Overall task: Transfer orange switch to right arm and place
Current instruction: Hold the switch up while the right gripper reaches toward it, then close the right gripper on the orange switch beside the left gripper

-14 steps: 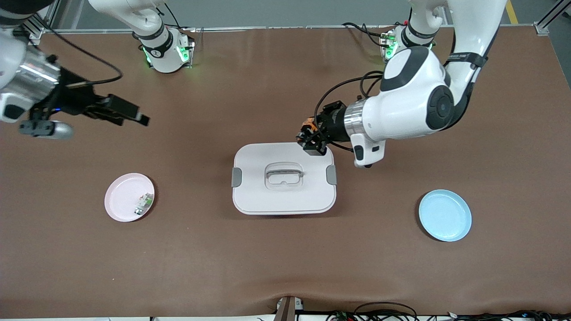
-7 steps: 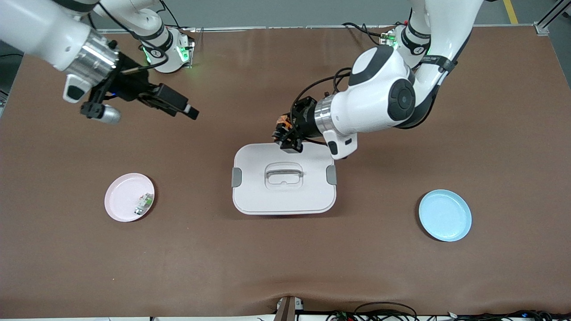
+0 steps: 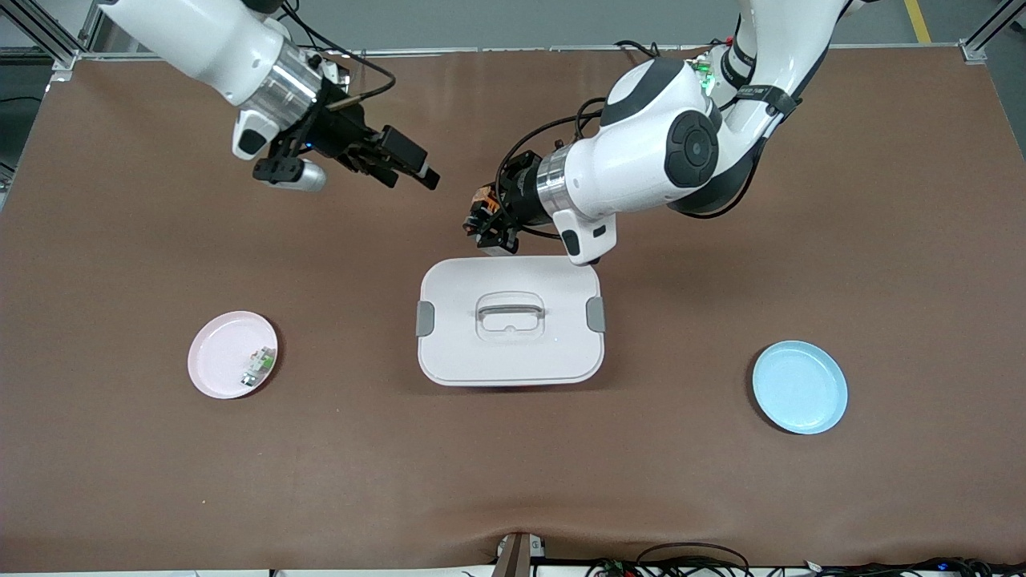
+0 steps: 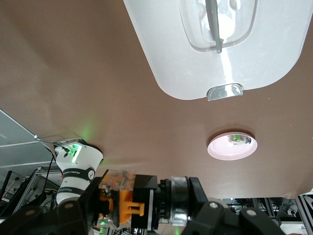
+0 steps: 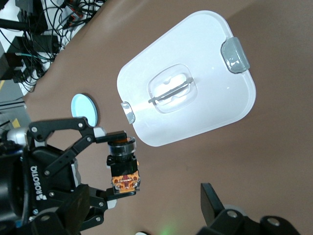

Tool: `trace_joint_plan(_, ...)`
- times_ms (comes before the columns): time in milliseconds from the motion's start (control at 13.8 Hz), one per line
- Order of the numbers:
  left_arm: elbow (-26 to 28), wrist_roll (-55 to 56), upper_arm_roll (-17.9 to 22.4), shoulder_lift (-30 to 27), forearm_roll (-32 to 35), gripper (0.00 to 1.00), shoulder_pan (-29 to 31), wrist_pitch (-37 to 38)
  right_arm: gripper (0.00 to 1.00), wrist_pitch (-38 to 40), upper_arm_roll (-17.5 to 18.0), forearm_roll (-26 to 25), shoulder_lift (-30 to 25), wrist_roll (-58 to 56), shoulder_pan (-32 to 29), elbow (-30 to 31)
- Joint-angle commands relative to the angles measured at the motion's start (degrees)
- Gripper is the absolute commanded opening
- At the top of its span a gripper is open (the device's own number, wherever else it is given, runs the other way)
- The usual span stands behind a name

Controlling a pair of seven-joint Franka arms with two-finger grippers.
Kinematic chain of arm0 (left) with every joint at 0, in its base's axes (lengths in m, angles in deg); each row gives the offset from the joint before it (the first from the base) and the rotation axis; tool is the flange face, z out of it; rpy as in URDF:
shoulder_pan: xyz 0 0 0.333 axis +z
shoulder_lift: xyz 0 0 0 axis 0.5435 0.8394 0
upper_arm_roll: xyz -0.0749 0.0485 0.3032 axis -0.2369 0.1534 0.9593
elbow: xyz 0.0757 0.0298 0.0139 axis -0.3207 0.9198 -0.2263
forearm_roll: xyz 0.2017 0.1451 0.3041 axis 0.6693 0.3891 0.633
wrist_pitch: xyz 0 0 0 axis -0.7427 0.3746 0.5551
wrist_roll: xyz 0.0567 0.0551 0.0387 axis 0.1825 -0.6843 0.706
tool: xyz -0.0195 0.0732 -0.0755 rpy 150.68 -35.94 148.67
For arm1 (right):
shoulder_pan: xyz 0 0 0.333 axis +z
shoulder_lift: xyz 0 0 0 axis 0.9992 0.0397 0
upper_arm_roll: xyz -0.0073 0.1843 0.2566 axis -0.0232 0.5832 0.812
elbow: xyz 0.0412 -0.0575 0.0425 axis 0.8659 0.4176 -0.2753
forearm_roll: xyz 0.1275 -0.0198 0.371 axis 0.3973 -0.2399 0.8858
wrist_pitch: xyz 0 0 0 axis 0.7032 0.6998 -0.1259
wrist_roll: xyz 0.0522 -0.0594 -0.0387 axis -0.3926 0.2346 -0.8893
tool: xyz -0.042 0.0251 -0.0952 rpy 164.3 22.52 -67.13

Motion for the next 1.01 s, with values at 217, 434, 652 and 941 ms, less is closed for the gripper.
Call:
trace_joint_plan(217, -1.82, 1.96, 0.18, 1.01, -0.86, 0.14, -2.09, -0.76, 1.0, -3.4, -0.11, -1.87, -1.21, 1.15, 3.83, 1.39)
trace_joint_plan(434, -1.82, 2.14, 0.18, 1.01, -0.86, 0.14, -2.1, -0.86, 1.0, -6.39, -0.11, -1.96, 0.72, 2.47, 4.72, 1.48)
trace_joint_plan(652, -1.82, 2.14, 0.18, 1.01, -0.86, 0.14, -2.18, -0.86, 1.0, -10.51, -0.11, -2.05, 1.96, 2.21, 5.77, 3.23)
trace_joint_plan(941, -1.82, 1.96, 0.27, 1.1, -0.86, 0.14, -2.19, -0.86, 1.0, -14.83, -0.11, -2.05, 3.8, 2.47, 7.27, 4.64)
